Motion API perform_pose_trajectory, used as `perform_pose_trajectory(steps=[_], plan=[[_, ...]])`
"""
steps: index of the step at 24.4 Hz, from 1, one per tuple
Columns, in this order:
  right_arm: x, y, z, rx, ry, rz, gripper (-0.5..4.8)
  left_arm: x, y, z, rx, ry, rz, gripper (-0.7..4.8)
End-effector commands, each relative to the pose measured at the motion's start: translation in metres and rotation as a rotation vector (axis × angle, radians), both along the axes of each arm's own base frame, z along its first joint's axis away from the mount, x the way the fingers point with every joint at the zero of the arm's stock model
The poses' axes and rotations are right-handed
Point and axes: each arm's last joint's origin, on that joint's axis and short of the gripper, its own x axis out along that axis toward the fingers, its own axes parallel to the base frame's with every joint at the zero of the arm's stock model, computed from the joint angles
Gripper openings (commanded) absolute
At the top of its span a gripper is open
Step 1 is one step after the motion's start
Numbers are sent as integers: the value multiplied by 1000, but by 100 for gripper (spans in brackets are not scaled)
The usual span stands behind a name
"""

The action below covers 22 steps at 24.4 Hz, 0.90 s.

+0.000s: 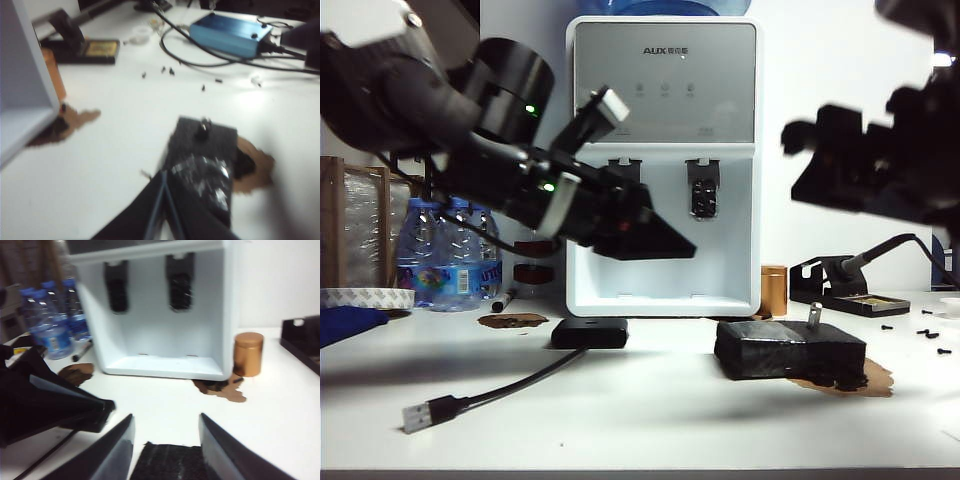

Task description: Take the USB flash drive out of the black sponge and insert it into the slot on top of the black USB adpator box.

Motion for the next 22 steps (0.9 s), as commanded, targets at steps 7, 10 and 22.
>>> perform_pose_trajectory(steps=[7,10,22], plan=[[14,9,-30,46,55,-86,209,21,-33,-24,-6,-4,-45,-4],[16,9,-37,33,63,-121,209,17,-37,-28,-13,16,-96,-4],[39,12,-53,14,88,-164,205,2,-55,-29,-1,17,-135,-4]])
